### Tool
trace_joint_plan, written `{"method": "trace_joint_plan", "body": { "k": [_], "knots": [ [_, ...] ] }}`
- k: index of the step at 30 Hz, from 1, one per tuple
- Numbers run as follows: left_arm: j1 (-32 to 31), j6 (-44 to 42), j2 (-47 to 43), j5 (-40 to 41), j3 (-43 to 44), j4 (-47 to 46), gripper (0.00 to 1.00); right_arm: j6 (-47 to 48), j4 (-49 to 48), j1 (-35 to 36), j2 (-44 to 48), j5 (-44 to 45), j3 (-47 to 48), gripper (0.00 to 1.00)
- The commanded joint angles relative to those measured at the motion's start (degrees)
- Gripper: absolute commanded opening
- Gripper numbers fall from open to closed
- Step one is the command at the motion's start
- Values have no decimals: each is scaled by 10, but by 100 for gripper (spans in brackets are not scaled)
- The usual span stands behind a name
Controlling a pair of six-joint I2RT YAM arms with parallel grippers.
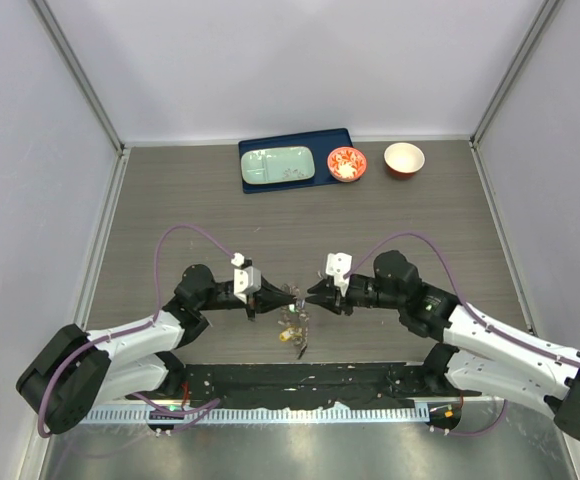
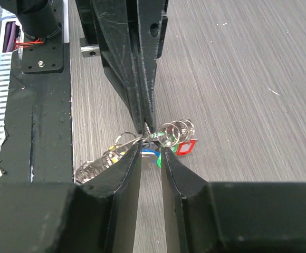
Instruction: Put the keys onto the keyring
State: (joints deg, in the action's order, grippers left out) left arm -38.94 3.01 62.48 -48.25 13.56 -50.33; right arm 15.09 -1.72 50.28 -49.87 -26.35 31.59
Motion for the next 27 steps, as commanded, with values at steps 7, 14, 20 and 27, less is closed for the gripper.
{"method": "trace_joint_plan", "body": {
  "k": [7, 14, 20, 27],
  "knots": [
    [0, 20, -36, 47, -3, -31, 0, -38, -43, 93, -51, 157, 22, 27],
    [0, 17, -53, 60, -8, -18, 0, -50, -86, 105, -45, 218, 8, 25],
    [0, 21, -58, 72, -7, -17, 0, -55, -81, 105, -57, 208, 14, 24],
    [0, 35, -60, 83, -8, -24, 0, -45, -93, 107, -68, 211, 11, 19]
  ]
}}
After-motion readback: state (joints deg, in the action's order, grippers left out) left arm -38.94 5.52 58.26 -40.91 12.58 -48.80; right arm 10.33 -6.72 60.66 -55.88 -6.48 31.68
